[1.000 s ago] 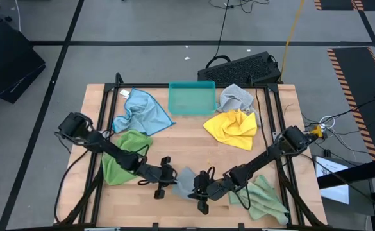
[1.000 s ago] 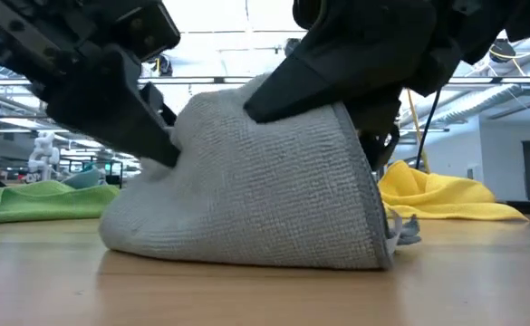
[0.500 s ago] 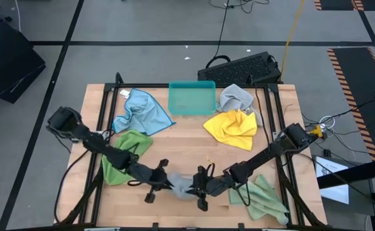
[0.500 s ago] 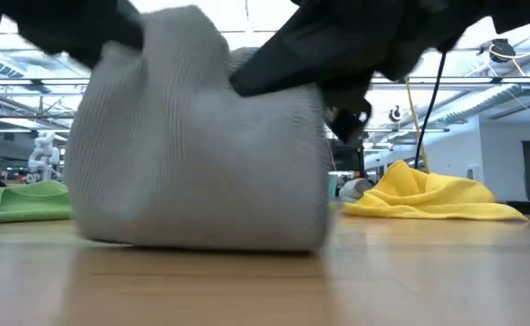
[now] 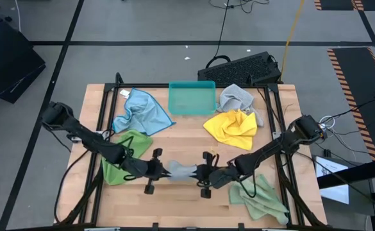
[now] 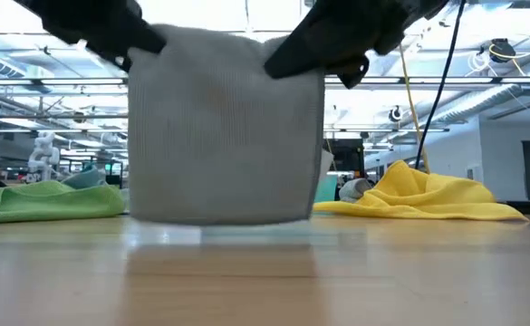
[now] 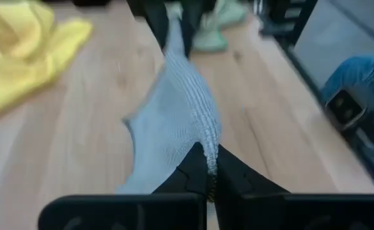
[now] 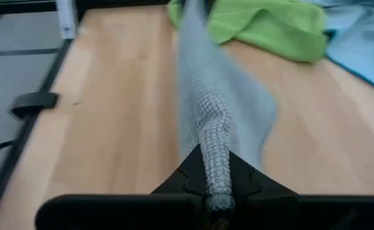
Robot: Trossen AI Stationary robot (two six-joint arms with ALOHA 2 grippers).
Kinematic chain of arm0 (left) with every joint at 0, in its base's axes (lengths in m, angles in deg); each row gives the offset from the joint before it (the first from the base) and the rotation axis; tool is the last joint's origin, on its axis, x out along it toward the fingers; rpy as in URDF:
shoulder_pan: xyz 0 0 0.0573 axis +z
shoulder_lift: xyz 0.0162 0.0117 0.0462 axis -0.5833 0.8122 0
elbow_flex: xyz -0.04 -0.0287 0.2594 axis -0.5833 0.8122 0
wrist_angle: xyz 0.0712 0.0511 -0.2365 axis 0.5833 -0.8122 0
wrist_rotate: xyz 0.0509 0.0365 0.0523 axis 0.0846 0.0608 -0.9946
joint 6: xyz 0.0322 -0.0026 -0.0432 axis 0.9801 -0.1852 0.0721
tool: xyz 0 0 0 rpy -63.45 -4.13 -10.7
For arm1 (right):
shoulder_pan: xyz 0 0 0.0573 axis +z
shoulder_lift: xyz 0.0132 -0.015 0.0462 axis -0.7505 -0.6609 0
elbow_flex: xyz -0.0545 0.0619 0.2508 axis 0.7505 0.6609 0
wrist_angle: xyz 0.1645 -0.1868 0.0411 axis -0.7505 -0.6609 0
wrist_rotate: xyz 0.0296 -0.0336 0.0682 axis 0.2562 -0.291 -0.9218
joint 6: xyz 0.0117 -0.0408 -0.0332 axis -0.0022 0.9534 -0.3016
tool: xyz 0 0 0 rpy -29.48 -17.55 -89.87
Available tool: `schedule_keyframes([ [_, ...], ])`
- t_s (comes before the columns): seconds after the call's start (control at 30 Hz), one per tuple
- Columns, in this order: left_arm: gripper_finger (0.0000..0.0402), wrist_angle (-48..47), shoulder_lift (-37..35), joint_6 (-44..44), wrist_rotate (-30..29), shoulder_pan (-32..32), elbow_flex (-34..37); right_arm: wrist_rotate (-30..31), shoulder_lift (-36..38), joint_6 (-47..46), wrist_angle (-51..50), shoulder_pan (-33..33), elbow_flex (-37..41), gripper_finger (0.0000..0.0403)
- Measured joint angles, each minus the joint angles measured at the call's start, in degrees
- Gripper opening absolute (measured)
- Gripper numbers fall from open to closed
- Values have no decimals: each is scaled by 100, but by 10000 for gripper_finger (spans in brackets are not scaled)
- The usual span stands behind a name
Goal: Fold microfiber towels
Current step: Fold the dark gray microfiber towel
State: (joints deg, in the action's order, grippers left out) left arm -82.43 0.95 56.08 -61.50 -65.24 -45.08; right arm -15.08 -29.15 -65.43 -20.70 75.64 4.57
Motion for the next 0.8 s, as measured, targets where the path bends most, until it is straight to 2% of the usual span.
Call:
schedule_keyframes([
  [0.27, 11, 262, 467, -573, -187, -382, -3, -142, -54, -833, 1040, 237, 538, 11],
  [0.5, 16, 1285, 1031, -588, -181, -686, -7, -446, -396, -1573, 2986, 533, 1198, 11],
  [0.63, 13, 1380, 1286, -645, -314, -733, -7, -439, -705, -2150, 3127, 587, 1225, 11],
  [0.8, 8, 1470, 1614, -864, -324, -722, -4, -446, -1056, -2370, 3403, 615, 1225, 11],
])
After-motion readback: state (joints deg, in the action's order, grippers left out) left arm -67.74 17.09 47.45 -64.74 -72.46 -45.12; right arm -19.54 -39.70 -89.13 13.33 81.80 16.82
